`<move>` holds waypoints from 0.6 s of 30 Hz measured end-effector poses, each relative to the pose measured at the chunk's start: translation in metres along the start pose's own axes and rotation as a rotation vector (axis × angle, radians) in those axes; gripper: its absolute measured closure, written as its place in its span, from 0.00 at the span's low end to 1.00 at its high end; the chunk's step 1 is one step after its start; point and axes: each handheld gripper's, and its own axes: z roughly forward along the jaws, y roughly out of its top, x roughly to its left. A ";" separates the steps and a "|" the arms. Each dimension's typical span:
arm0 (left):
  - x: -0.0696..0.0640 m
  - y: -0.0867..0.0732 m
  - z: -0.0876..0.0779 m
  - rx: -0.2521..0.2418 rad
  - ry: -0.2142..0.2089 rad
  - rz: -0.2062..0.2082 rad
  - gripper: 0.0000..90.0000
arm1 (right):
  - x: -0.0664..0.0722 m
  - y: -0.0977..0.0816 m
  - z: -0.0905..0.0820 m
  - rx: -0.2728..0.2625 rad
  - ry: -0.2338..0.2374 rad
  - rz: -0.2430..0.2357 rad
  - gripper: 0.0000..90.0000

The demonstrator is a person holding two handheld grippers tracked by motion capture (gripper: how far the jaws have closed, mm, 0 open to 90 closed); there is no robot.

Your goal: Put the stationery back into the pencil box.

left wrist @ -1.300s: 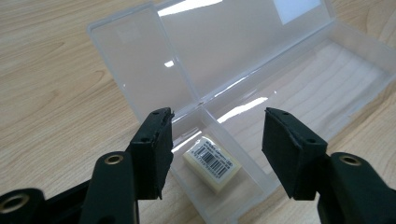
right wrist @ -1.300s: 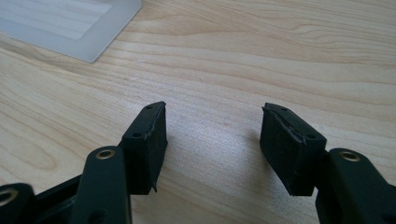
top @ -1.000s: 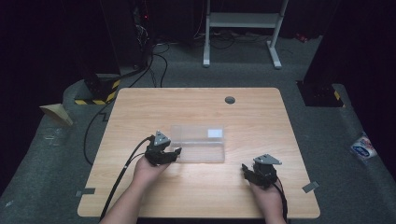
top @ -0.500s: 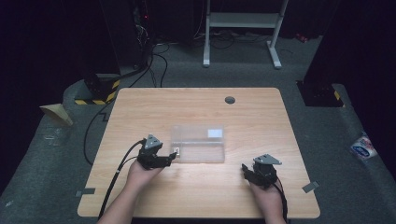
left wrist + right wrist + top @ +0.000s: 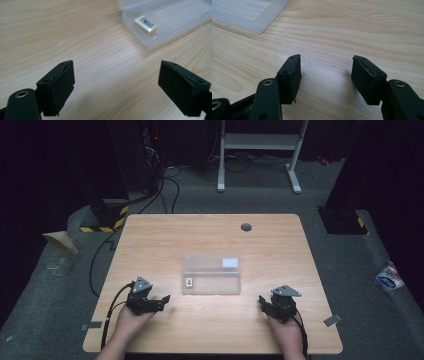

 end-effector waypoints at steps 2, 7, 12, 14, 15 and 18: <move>0.005 -0.010 -0.005 0.022 0.017 -0.010 0.16 | 0.000 0.000 0.000 -0.001 -0.001 -0.003 0.45; 0.013 -0.033 -0.015 0.075 0.065 0.004 0.16 | 0.000 0.000 0.000 0.000 -0.001 0.000 0.45; 0.013 -0.049 -0.026 0.036 0.080 -0.010 0.16 | 0.000 0.000 0.000 -0.001 -0.004 -0.001 0.45; 0.010 -0.051 -0.026 0.022 0.098 -0.020 0.16 | 0.000 0.000 0.000 -0.002 -0.004 -0.002 0.45; 0.010 -0.050 -0.025 0.017 0.096 -0.013 0.16 | 0.000 0.000 0.000 -0.002 -0.004 -0.001 0.45; 0.009 -0.050 -0.025 0.019 0.084 -0.012 0.16 | 0.000 0.000 0.000 -0.002 -0.006 0.001 0.44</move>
